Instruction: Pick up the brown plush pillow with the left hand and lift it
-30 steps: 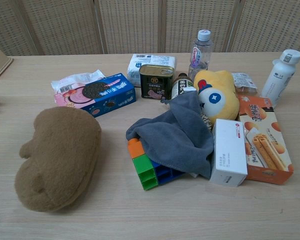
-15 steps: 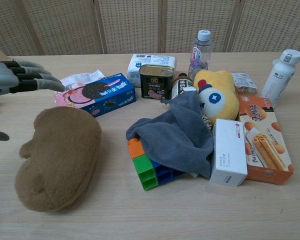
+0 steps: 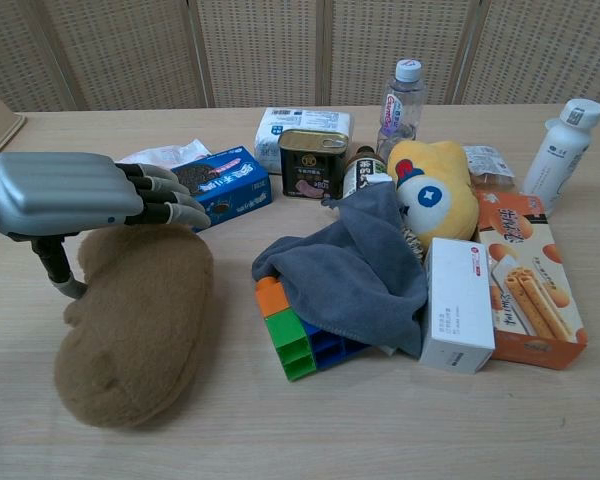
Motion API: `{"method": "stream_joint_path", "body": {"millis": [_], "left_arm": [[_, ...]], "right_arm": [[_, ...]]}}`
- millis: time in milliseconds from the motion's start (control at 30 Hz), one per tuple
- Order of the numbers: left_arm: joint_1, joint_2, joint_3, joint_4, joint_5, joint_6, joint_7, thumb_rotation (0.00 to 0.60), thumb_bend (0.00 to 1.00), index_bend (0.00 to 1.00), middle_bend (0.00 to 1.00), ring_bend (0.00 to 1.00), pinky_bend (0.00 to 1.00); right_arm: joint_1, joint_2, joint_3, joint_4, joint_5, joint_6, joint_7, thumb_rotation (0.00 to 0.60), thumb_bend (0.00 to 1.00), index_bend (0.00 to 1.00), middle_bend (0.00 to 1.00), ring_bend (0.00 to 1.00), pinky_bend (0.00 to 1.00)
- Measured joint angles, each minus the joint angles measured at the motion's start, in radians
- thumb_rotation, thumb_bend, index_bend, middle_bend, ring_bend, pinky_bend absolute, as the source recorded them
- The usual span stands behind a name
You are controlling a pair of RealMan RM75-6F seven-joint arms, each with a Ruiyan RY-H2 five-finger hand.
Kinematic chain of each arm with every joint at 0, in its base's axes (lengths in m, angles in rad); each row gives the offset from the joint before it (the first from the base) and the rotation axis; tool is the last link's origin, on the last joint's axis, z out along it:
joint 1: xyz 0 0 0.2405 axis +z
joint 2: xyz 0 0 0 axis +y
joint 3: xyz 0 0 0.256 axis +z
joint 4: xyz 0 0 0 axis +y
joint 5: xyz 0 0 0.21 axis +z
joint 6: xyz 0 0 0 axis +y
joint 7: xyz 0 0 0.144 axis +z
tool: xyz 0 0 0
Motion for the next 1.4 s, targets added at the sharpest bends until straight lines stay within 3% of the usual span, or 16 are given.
{"method": "stream_joint_path", "body": {"millis": [67, 100, 167, 267, 367, 633, 900, 1200, 1400], "left_arm": [[-0.005, -0.009, 0.010, 0.009, -0.002, -0.002, 0.001, 0.600, 0.02, 0.23, 0.03, 0.40, 0.11], [-0.006, -0.012, 0.014, 0.013, -0.004, -0.004, 0.004, 0.600, 0.02, 0.31, 0.09, 0.44, 0.17], [-0.008, -0.018, 0.020, 0.017, -0.016, -0.012, 0.012, 0.600, 0.03, 0.45, 0.30, 0.59, 0.27], [-0.008, -0.028, 0.025, 0.024, -0.045, -0.021, 0.027, 0.600, 0.06, 0.62, 0.52, 0.75, 0.45], [-0.002, -0.033, 0.023, 0.031, -0.065, -0.005, 0.037, 0.600, 0.07, 0.68, 0.66, 0.83, 0.54], [0.054, 0.019, -0.009, 0.033, -0.109, 0.159, -0.023, 0.600, 0.07, 0.57, 0.59, 0.82, 0.54], [0.132, 0.102, -0.054, 0.023, -0.138, 0.361, -0.095, 0.600, 0.07, 0.55, 0.56, 0.78, 0.52], [0.172, 0.108, -0.208, 0.023, -0.237, 0.551, -0.196, 0.600, 0.05, 0.52, 0.58, 0.77, 0.51], [0.133, 0.080, -0.303, 0.017, -0.279, 0.603, -0.154, 0.600, 0.04, 0.51, 0.57, 0.77, 0.51]], "right_arm": [[0.001, 0.000, 0.001, -0.002, 0.003, -0.004, 0.003, 0.344, 0.20, 0.00, 0.00, 0.00, 0.00], [0.001, 0.001, 0.002, -0.004, 0.005, -0.009, 0.006, 0.343, 0.20, 0.00, 0.00, 0.00, 0.00], [0.004, 0.001, 0.005, -0.007, 0.008, -0.013, 0.008, 0.341, 0.20, 0.00, 0.00, 0.00, 0.00], [0.006, -0.001, 0.007, -0.010, 0.004, -0.014, 0.002, 0.345, 0.20, 0.00, 0.00, 0.00, 0.00], [0.007, -0.001, 0.009, -0.015, 0.003, -0.015, -0.002, 0.345, 0.20, 0.00, 0.00, 0.00, 0.00], [0.006, -0.005, 0.009, -0.016, 0.003, -0.019, -0.002, 0.339, 0.20, 0.00, 0.00, 0.00, 0.00], [0.031, -0.041, 0.008, -0.008, -0.010, -0.049, -0.011, 0.342, 0.20, 0.00, 0.00, 0.00, 0.00], [0.040, -0.057, 0.008, 0.006, -0.019, -0.057, -0.010, 0.341, 0.20, 0.00, 0.00, 0.00, 0.00], [0.023, -0.057, 0.004, 0.018, -0.015, -0.041, 0.011, 0.343, 0.20, 0.00, 0.00, 0.00, 0.00]]}}
